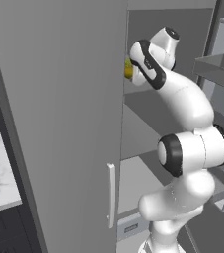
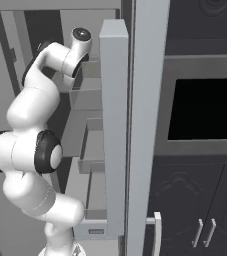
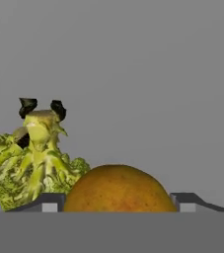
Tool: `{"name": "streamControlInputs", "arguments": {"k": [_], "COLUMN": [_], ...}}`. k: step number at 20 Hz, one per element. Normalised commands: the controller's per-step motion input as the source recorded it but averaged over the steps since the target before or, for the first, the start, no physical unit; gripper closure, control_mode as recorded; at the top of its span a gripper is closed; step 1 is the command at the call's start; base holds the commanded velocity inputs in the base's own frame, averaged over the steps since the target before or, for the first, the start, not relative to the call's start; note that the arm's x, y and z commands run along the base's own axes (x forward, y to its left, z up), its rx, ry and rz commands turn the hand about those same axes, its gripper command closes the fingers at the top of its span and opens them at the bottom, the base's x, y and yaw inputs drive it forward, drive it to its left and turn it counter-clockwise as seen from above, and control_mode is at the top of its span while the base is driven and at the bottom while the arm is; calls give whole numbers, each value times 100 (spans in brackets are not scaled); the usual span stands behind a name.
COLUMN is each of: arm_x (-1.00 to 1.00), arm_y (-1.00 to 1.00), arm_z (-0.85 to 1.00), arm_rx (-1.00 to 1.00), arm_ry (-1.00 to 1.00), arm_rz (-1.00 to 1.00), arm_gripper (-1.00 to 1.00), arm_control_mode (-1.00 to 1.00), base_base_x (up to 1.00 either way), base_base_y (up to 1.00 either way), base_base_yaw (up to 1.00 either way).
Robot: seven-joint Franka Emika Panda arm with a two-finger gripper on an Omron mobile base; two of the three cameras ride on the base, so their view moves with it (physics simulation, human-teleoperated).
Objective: Take the broccoli and orange from the second highest rack and move them to the highest rack where the broccolis are located, to maximize freezer space. Close the freezer door after rearranging.
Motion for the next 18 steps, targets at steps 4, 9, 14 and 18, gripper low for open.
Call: {"name": "streamControlInputs", "arguments": {"k": [4, 9, 14, 18], "arm_x": [56, 16, -26, -35], "arm_y": [1, 6, 0, 1], "arm_z": [-55, -61, -49, -27], "arm_rx": [-6, -7, 0, 0], "arm_ry": [1, -2, -9, -1], "arm_rz": [0, 0, 0, 0], "arm_gripper": [100, -100, -100, -100], "arm_control_mode": [-100, -100, -100, -100], "base_base_x": [0, 0, 0, 0], "base_base_y": [0, 0, 0, 0], "base_base_yaw": [0, 0, 0, 0]}}
